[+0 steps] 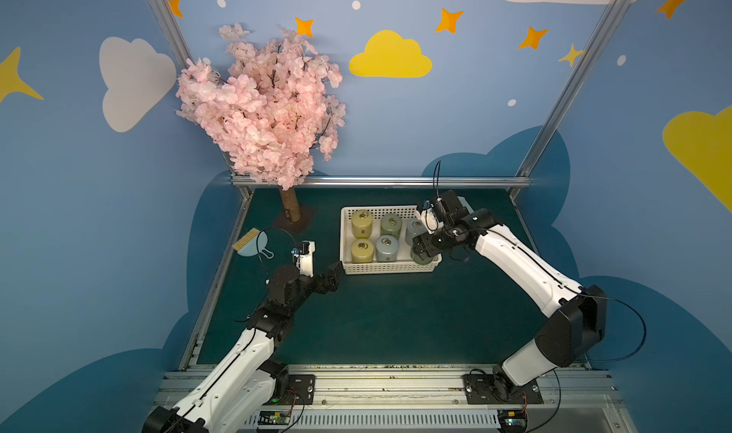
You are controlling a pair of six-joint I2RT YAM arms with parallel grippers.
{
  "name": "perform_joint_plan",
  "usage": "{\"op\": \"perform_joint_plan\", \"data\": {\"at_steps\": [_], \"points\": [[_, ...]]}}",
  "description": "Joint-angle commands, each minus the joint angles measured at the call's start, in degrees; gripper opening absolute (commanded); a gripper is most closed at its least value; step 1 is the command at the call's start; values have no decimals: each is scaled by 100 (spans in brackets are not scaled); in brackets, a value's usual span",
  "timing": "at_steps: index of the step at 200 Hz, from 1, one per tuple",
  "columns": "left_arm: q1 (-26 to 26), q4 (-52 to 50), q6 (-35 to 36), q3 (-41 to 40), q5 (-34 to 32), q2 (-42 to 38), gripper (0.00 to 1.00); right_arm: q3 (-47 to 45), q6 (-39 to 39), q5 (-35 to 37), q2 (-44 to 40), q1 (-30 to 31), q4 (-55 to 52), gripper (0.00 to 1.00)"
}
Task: Take the tea canister out of the basket
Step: Place the tea canister at the center of the board.
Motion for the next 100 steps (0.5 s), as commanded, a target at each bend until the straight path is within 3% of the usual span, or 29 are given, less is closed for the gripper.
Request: {"op": "perform_joint_plan", "data": {"at_steps": [1, 100], "points": [[-9, 70, 77, -72, -20, -68, 100, -201, 224, 16, -447, 152, 91, 42], [-15, 63, 119, -109, -125, -149, 100, -1386, 1200, 320, -1562, 1462, 169, 40]]}}
